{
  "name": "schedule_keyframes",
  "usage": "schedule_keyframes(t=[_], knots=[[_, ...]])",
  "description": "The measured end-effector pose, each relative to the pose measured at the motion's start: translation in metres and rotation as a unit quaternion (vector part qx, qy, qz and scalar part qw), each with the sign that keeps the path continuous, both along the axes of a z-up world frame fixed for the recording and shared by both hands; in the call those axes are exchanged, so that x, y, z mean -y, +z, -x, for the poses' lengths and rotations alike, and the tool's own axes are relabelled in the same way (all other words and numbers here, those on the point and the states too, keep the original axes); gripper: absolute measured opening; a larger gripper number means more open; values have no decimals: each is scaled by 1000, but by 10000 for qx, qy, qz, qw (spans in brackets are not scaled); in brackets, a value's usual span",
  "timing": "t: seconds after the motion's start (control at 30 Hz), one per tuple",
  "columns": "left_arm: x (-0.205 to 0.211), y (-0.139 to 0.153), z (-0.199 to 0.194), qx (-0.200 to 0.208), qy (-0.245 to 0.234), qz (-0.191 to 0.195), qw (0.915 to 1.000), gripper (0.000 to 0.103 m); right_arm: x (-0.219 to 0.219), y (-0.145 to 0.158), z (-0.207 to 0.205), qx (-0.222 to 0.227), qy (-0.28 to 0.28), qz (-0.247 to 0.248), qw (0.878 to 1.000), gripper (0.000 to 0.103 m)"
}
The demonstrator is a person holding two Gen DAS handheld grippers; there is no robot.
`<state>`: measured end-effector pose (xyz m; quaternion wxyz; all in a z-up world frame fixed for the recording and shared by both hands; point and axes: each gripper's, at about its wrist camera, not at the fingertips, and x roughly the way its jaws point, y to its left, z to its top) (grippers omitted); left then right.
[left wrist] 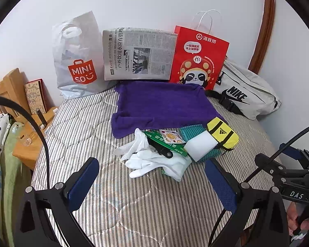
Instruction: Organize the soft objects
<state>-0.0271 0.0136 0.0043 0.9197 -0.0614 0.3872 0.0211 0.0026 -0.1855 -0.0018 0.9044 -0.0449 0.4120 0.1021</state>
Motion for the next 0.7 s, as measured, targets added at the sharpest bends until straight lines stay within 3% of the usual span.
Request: schedule_keyframes(t=[0.47,0.7], knots=[[-11,-10,-6,-49,91,-29,9999,103,4,-9,-12,-82,-23,-42,10000,103],[-21,-37,-27,-211,33,-7,9998,103,13,-32,-30,-255,-144,-18,9996,103]])
